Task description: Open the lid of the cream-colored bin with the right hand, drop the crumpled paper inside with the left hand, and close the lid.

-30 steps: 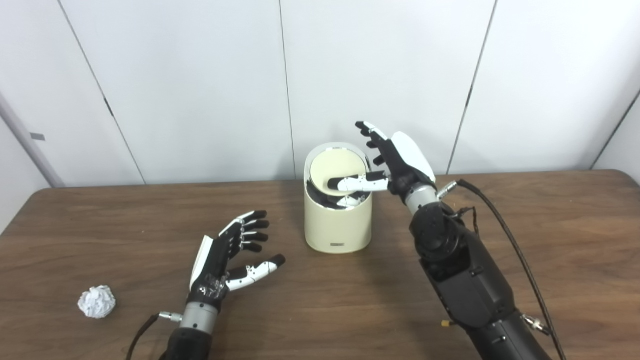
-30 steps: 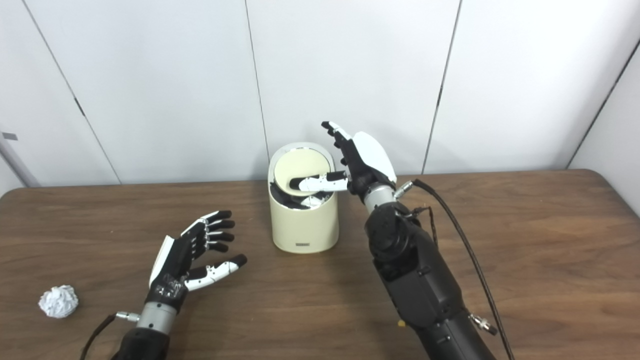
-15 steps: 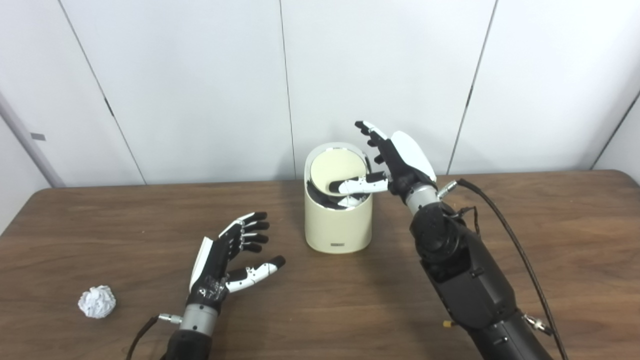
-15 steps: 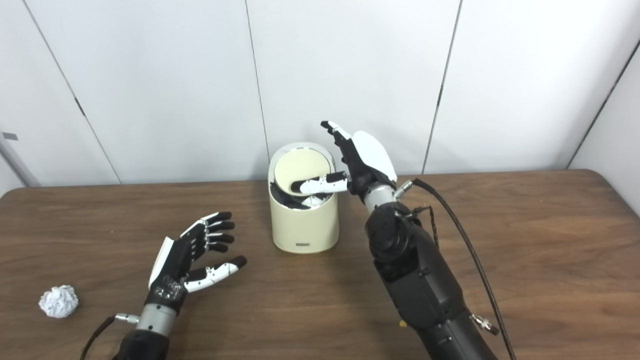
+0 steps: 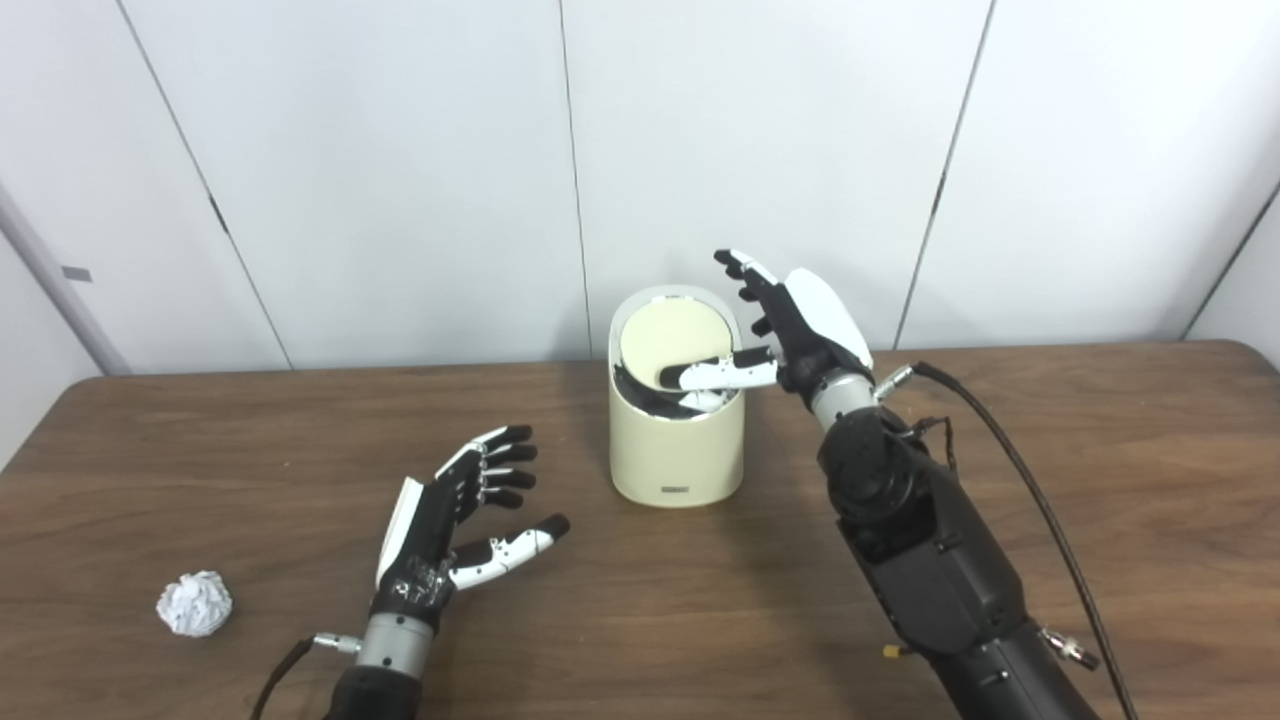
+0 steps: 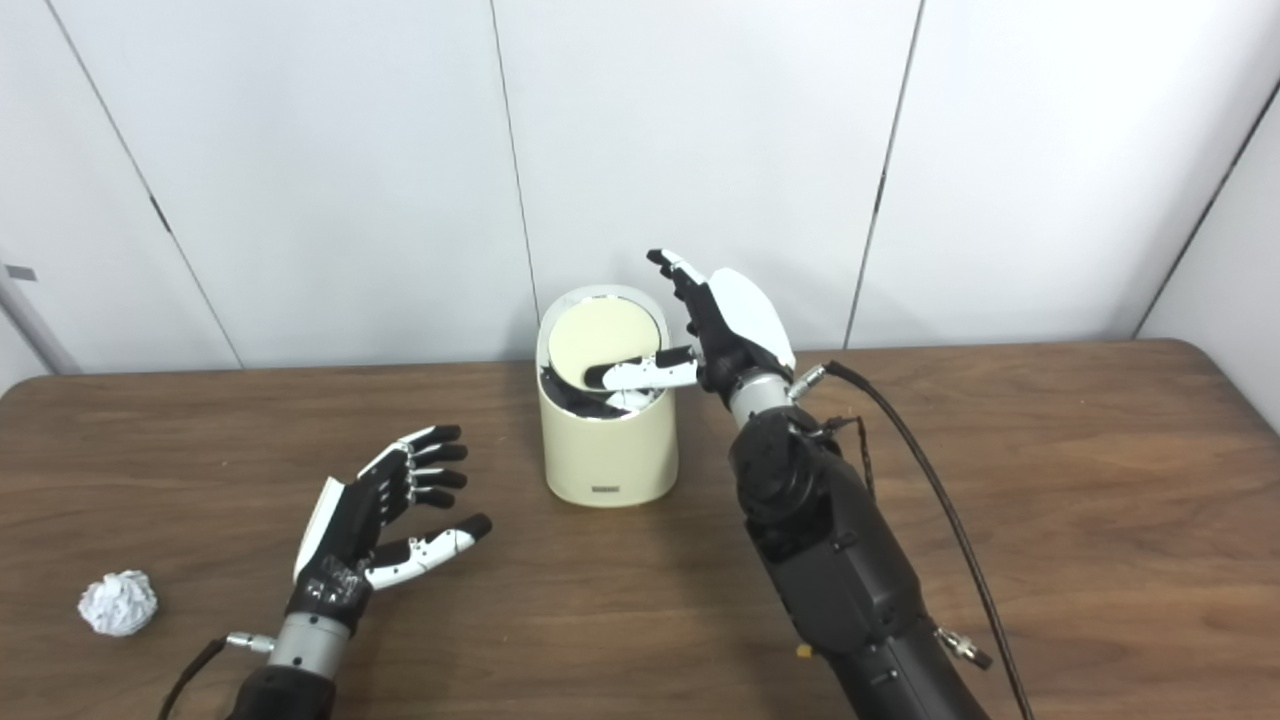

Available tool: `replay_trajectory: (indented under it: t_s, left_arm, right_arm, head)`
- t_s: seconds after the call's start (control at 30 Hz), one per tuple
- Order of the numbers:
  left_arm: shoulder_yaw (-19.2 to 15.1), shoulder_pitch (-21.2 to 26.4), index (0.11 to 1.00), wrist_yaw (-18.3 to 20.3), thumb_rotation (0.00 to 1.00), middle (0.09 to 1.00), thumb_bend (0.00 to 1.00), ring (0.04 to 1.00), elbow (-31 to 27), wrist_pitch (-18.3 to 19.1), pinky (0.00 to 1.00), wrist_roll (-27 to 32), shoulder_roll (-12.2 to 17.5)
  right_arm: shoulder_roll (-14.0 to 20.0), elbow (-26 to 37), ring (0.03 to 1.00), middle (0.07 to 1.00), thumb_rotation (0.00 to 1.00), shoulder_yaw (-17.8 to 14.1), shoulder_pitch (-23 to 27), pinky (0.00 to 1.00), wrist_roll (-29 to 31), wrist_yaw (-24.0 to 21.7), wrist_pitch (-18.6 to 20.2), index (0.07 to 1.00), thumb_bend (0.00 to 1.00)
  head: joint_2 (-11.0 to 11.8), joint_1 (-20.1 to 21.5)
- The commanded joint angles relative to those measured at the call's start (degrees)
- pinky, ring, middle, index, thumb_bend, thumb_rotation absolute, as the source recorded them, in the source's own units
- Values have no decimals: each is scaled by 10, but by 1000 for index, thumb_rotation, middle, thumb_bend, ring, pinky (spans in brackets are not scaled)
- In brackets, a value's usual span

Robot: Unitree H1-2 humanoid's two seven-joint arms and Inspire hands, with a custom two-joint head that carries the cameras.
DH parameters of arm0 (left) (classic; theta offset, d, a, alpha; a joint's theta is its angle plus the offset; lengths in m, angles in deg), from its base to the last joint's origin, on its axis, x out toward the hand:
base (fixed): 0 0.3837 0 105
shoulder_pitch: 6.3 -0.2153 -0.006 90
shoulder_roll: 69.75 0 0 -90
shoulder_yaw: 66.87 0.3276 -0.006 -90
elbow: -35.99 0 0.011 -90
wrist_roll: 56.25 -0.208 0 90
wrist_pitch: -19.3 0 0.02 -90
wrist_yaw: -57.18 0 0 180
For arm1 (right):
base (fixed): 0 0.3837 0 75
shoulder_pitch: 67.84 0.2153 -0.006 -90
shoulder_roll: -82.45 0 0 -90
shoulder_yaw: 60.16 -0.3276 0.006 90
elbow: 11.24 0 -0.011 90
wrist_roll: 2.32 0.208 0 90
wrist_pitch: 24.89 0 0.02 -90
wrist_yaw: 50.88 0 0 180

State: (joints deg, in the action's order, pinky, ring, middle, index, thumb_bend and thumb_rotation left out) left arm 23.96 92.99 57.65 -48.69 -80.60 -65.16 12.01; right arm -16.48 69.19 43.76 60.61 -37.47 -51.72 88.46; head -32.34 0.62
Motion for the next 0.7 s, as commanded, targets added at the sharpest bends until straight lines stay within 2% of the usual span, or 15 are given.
replay_trajectory:
  t_s: [0.0, 0.23, 0.33, 0.53, 0.67]
  left_arm:
    - [0, 12, 812, -2, 143, 771, 719, 691, -18, -4, 644, 1, 2]
    - [1, 11, 806, -1, 121, 765, 720, 686, -19, -3, 616, 2, 1]
    - [2, 11, 806, -1, 120, 767, 720, 685, -20, -3, 637, 0, 1]
    - [3, 10, 806, -2, 123, 765, 723, 691, -25, 2, 630, -1, -1]
    - [4, 11, 808, -2, 125, 768, 724, 691, -25, 3, 635, 0, -2]
  right_arm:
    - [-3, -1, 860, 900, 377, -3, 29, 703, -6, 12, 2, 900, 786]
    - [-7, -20, 854, 903, 403, 9, 40, 678, -19, 16, 20, 892, 785]
    - [-10, -24, 843, 901, 406, 15, 45, 657, -26, 16, 31, 889, 792]
    - [-17, -17, 834, 893, 356, 15, 50, 645, -50, 6, 35, 887, 822]
    - [-19, -8, 831, 892, 274, 15, 48, 643, -69, 0, 36, 886, 849]
  head:
    - [-1, 1]
    - [-2, 0]
    - [-2, 0]
    - [-6, 1]
    - [-7, 1]
